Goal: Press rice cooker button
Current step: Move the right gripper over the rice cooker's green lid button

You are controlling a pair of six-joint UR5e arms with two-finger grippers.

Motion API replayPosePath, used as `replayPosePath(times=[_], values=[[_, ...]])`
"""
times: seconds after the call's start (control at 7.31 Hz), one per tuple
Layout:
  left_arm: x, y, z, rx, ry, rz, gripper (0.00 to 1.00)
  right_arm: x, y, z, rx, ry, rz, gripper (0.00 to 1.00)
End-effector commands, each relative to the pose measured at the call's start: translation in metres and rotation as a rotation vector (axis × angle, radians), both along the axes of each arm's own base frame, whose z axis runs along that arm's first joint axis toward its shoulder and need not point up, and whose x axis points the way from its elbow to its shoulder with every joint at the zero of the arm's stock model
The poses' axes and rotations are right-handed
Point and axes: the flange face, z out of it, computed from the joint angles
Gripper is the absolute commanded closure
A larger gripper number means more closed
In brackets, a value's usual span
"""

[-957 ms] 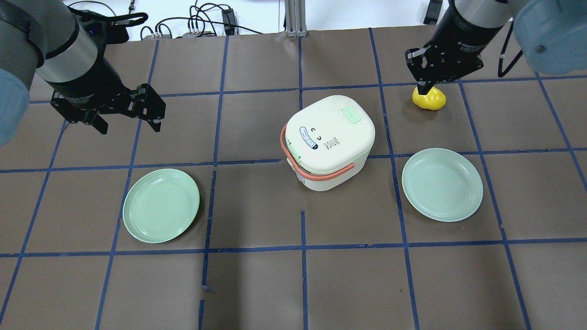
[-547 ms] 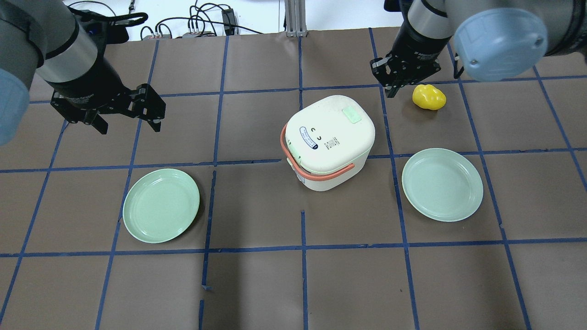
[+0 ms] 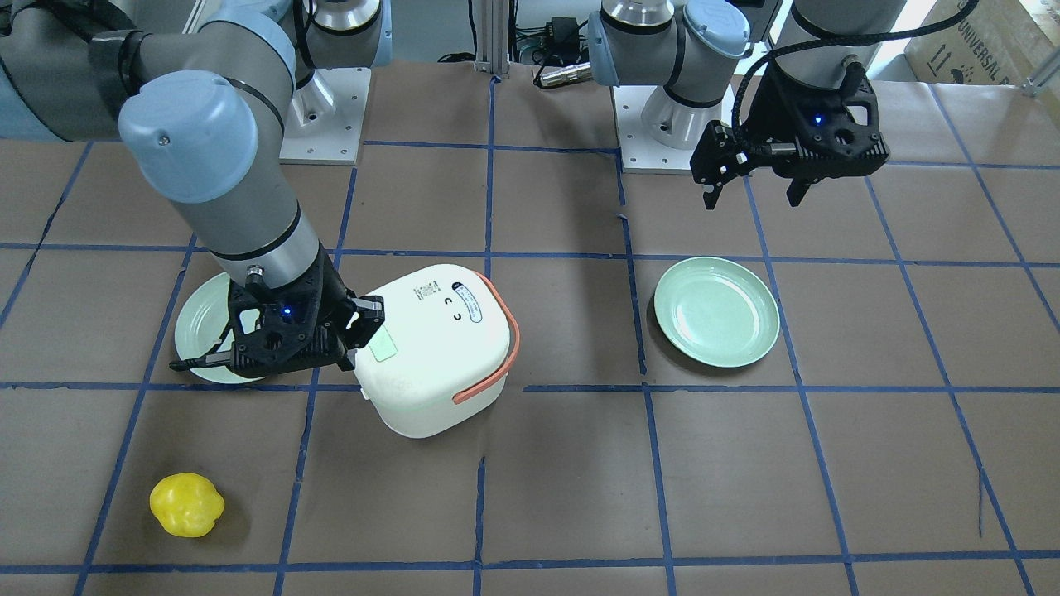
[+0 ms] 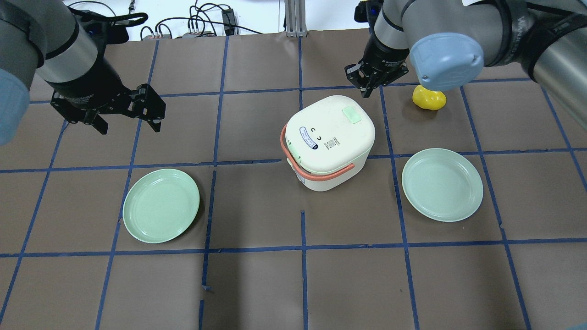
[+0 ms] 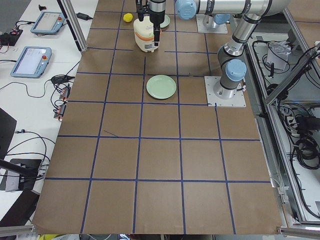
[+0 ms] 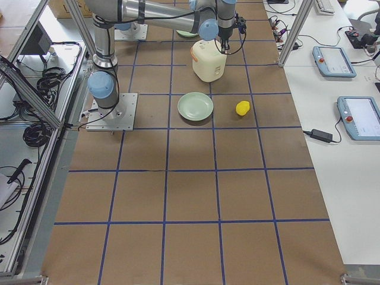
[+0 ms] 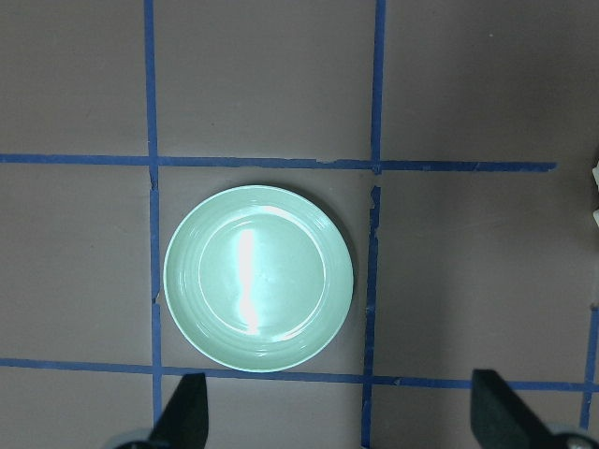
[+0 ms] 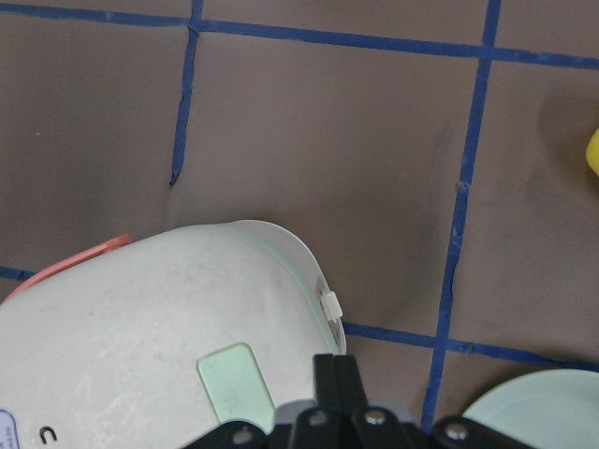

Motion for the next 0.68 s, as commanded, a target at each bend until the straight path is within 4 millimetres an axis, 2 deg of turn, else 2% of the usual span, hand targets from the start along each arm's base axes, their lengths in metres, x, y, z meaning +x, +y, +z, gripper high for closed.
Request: replayPosePath(times=[0.0,0.27,0.55], values=[[0.000,0.000,0.000,0.002,0.000,0.000,0.00,0.019,0.003,0.003,-0.004,-0.001,0.030,0.91],[0.000,0.000,0.000,0.000,0.000,0.000,0.00,0.021,0.012,-0.006,0.052,0.007,0.044,0.91],[0.000,0.000,0.000,0.000,0.000,0.000,0.00,0.017,0.015,-0.004,0.086,0.012,0.053,0.91]])
